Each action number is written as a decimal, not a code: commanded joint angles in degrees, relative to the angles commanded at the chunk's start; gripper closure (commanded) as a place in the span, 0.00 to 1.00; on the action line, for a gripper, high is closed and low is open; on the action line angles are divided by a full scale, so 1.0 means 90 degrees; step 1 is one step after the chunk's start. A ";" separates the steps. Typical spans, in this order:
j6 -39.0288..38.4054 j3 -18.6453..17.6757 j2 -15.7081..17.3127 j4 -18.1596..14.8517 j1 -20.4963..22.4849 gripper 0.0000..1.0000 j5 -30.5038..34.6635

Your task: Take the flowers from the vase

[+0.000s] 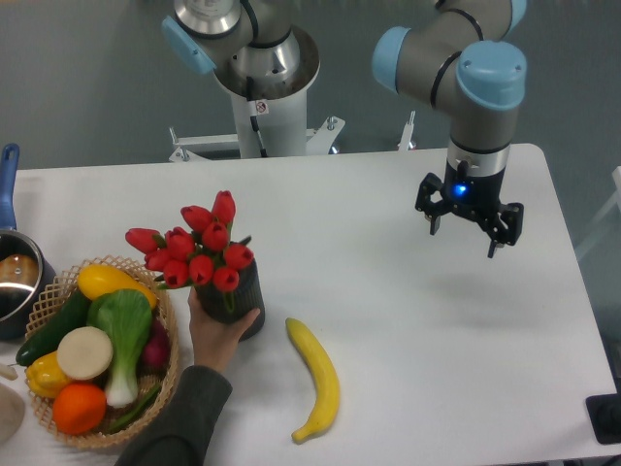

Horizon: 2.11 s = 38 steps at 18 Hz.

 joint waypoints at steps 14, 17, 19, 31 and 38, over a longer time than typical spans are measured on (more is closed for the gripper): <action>-0.0840 -0.0605 0.0370 0.0351 0.0029 0.00 -0.0936; -0.0850 -0.0683 0.0536 0.0361 -0.0097 0.00 -0.1910; -0.0830 -0.0927 0.0693 0.0381 -0.0282 0.00 -0.2526; -0.0938 -0.0938 0.0274 0.0780 -0.1289 0.00 -0.5729; -0.0947 -0.0022 -0.0604 0.0967 -0.1815 0.00 -0.5937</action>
